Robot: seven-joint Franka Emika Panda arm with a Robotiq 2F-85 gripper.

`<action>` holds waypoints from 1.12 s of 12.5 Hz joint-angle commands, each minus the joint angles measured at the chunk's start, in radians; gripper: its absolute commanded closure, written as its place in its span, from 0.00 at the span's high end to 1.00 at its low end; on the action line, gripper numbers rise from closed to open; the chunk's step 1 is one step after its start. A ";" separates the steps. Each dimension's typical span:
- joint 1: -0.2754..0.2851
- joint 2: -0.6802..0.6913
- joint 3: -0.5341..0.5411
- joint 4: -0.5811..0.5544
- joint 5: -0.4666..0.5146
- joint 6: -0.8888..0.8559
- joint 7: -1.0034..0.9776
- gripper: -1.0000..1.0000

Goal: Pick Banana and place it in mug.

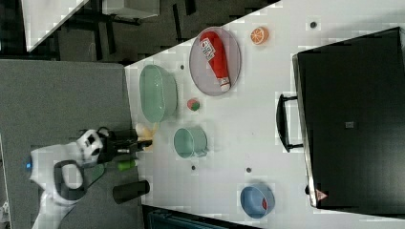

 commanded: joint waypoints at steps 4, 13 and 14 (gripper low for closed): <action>-0.016 0.145 -0.006 -0.090 0.017 0.159 0.097 0.58; -0.029 0.048 -0.058 -0.073 0.018 0.190 0.097 1.00; -0.034 0.003 -0.084 -0.056 0.018 0.121 0.097 1.00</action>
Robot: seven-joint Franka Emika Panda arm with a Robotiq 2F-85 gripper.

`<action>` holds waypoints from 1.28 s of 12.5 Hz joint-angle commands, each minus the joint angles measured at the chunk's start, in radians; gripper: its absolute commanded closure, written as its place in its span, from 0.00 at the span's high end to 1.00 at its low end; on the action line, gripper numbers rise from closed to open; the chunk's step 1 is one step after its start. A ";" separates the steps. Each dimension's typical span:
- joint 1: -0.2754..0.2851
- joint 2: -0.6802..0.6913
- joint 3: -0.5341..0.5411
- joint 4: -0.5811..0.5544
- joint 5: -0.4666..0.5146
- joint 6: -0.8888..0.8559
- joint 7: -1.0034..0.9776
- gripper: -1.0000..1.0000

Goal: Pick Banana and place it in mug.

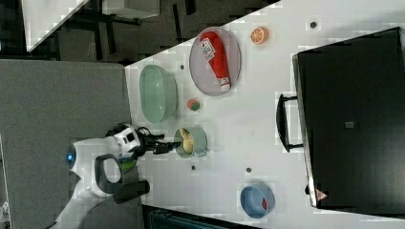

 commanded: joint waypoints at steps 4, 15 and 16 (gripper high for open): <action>-0.028 -0.247 -0.195 0.200 -0.009 -0.428 0.033 1.00; -0.041 -0.316 -0.491 0.448 -0.072 -0.824 0.023 1.00; -0.041 -0.312 -0.492 0.446 -0.072 -0.823 0.023 1.00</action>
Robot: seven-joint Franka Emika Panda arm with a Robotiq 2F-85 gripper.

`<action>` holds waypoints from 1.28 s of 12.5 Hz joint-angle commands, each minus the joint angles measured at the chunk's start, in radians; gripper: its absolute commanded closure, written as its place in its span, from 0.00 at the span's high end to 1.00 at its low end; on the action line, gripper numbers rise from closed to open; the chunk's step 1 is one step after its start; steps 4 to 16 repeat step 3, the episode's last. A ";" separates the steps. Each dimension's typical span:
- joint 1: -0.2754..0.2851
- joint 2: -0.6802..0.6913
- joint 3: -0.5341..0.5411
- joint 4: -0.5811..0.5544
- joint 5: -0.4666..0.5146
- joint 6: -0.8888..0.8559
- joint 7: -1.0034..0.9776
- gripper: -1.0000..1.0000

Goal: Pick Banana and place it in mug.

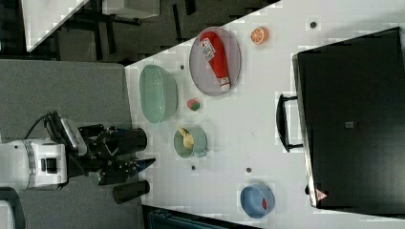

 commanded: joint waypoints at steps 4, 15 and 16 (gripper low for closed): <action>0.026 0.023 -0.024 -0.005 -0.006 0.003 0.022 1.00; 0.026 0.023 -0.024 -0.005 -0.006 0.003 0.022 1.00; 0.026 0.023 -0.024 -0.005 -0.006 0.003 0.022 1.00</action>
